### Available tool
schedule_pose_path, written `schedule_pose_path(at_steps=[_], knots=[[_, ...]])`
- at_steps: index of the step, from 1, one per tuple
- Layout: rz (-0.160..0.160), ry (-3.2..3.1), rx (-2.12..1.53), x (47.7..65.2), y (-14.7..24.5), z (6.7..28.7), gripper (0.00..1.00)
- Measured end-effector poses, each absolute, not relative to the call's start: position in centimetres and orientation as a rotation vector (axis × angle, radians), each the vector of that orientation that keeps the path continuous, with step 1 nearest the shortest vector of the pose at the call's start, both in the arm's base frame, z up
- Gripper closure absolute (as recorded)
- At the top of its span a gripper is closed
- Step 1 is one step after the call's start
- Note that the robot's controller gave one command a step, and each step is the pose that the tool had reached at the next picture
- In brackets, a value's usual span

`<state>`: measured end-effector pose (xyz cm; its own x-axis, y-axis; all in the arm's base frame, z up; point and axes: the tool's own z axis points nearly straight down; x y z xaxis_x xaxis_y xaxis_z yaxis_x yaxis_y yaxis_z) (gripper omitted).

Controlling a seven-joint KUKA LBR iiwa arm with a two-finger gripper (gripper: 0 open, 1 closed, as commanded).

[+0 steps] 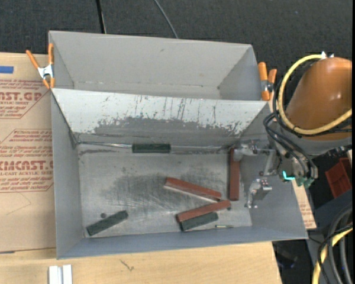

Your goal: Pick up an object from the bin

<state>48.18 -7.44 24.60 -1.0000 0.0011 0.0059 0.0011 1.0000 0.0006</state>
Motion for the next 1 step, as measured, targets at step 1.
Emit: schedule_pose_path(at_steps=[1], knots=[[0.001, -3.143, 0.001, 48.34, -7.41, 24.95, 0.00]])
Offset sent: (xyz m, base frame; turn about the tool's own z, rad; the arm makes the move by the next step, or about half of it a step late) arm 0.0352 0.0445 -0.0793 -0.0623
